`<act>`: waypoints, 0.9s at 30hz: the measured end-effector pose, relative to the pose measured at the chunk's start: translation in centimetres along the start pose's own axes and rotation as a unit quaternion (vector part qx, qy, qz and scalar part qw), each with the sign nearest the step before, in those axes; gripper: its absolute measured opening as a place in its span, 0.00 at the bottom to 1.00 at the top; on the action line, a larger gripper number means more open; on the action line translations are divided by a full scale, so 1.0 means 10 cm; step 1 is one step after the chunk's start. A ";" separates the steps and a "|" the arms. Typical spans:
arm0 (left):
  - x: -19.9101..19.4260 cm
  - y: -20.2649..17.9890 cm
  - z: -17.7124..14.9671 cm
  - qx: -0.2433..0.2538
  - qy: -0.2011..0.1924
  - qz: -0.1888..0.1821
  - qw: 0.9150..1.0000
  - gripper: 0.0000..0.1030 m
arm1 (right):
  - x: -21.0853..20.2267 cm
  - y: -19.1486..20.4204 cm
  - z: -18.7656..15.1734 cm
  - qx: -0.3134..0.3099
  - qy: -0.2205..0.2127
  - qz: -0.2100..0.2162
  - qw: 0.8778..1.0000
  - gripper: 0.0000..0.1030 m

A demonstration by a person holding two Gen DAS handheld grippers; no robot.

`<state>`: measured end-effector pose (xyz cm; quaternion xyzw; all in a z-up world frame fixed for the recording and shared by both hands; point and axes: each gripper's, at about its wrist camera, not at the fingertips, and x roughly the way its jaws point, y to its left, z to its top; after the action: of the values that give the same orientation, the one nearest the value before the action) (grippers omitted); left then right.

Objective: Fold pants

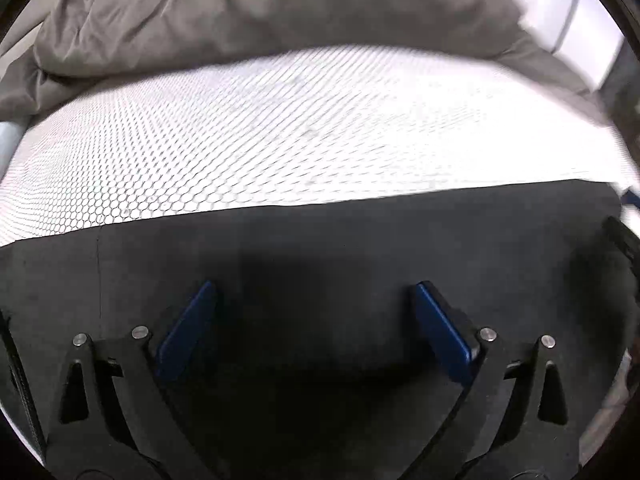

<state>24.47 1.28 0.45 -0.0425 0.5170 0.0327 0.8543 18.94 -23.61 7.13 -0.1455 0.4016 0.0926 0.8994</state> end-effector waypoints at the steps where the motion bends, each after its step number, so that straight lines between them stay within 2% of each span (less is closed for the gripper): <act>1: 0.09 0.03 0.00 -0.003 0.007 -0.002 1.000 0.96 | 0.12 0.17 0.06 -0.026 0.006 -0.006 1.000 0.98; 3: 0.12 0.04 0.00 0.000 0.000 -0.009 1.000 0.98 | 0.36 0.54 0.03 -0.066 0.024 -0.008 0.997 0.91; 4: 0.13 0.06 0.01 0.001 0.001 -0.012 1.000 0.98 | 0.53 0.68 -0.03 -0.097 0.045 -0.022 0.994 0.89; 5: 0.13 0.06 0.02 0.000 0.001 -0.013 1.000 0.99 | 0.56 0.73 -0.10 -0.111 0.047 -0.027 0.992 0.89; 6: 0.15 0.07 0.03 -0.002 -0.002 -0.014 1.000 1.00 | 0.56 0.69 -0.11 -0.108 0.037 -0.020 0.993 0.89; 7: 0.16 0.07 0.03 -0.003 -0.003 -0.014 1.000 1.00 | 0.55 0.55 -0.15 -0.094 0.039 -0.031 0.994 0.89; 8: 0.17 0.07 0.04 -0.003 -0.003 -0.013 1.000 1.00 | 0.55 0.42 -0.15 -0.087 0.037 -0.060 0.994 0.89; 9: 0.17 0.07 0.05 -0.001 -0.005 -0.012 1.000 1.00 | 0.55 0.21 -0.17 -0.076 0.032 -0.114 0.990 0.89; 10: 0.17 0.07 0.05 -0.001 -0.005 -0.013 1.000 1.00 | 0.58 0.02 -0.17 -0.061 0.037 -0.149 0.986 0.89; 11: 0.17 0.07 0.06 -0.001 -0.005 -0.014 1.000 1.00 | 0.61 -0.26 -0.23 -0.024 0.047 -0.173 0.983 0.89; 12: 0.17 0.06 0.06 0.000 -0.005 -0.016 1.000 1.00 | 0.62 -0.44 -0.28 0.008 0.054 -0.167 0.984 0.89; 13: 0.18 0.06 0.06 0.000 -0.006 -0.016 1.000 1.00 | 0.64 -0.73 -0.36 0.081 0.066 -0.121 0.987 0.89; 15: 0.18 0.06 0.07 0.001 -0.008 -0.015 1.000 1.00 | 0.65 -0.92 -0.43 0.132 0.069 -0.076 0.986 0.89; 19: 0.05 0.05 0.01 -0.011 -0.015 -0.005 1.000 0.97 | 0.47 -0.72 -0.43 0.093 0.053 -0.102 0.989 0.90; 20: 0.00 0.05 -0.01 -0.015 -0.018 0.000 1.000 0.93 | 0.32 -0.63 -0.44 0.083 0.036 -0.092 0.992 0.90; 22: -0.23 0.06 -0.11 -0.014 -0.040 -0.019 0.999 0.93 | 0.07 -0.51 -0.52 0.081 0.015 -0.058 0.995 0.90; 24: -0.40 0.04 -0.24 -0.008 -0.052 -0.034 0.998 0.93 | -0.14 -0.39 -0.63 0.085 0.001 -0.024 0.996 0.95; 27: -0.57 -0.05 -0.51 0.010 -0.042 -0.059 0.997 0.93 | -0.38 -0.07 -0.77 0.061 -0.015 0.003 0.998 0.96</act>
<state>17.42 0.17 3.18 -0.0631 0.4774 -0.0208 0.8762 11.25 -27.06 5.21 -0.0876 0.3937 0.0729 0.9121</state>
